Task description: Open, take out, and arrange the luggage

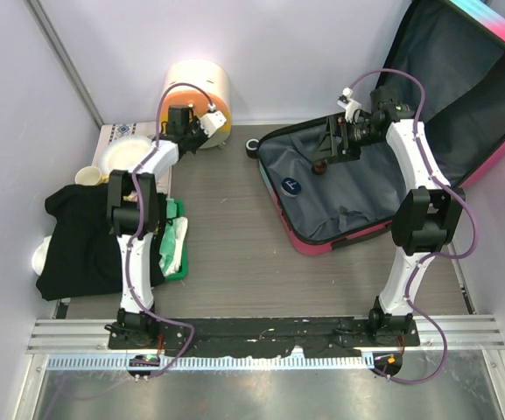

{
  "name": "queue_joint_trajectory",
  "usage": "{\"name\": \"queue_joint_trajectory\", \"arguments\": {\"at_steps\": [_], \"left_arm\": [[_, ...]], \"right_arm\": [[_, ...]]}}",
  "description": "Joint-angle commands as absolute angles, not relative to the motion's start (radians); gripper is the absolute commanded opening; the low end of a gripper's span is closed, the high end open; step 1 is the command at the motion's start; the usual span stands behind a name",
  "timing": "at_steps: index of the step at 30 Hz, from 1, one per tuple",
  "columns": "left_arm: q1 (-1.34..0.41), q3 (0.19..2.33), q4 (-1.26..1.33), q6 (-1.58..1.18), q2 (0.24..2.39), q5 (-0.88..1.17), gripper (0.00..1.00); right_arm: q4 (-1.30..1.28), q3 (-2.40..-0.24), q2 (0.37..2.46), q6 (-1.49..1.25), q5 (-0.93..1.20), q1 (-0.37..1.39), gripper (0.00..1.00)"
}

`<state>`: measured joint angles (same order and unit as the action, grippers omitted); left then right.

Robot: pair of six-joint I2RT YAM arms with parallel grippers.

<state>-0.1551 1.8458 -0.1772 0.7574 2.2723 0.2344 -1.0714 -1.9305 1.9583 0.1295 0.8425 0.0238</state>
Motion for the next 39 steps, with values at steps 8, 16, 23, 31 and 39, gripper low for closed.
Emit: {"name": "queue_joint_trajectory", "arguments": {"at_steps": [8,16,23,31,39], "left_arm": [[-0.143,1.544,0.113,0.373,1.909,0.261,0.17],[-0.117,1.528,-0.051,-0.15,1.776,0.287,0.6],[-0.021,1.497,0.078,-0.664,1.867,0.428,0.59],[-0.021,1.569,0.112,-0.807,1.962,0.364,0.62],[-0.02,1.669,0.109,-0.824,2.068,0.345,0.59]], "right_arm": [[-1.081,-1.917,1.901,0.166,0.824,0.021,0.9],[-1.068,-1.937,1.894,0.141,0.838,0.02,0.9],[-1.072,-1.928,1.888,0.146,0.828,0.02,0.9],[-1.075,-1.899,1.864,0.158,0.808,0.021,0.9],[-1.085,-1.881,1.844,0.169,0.782,0.02,0.9]]}}
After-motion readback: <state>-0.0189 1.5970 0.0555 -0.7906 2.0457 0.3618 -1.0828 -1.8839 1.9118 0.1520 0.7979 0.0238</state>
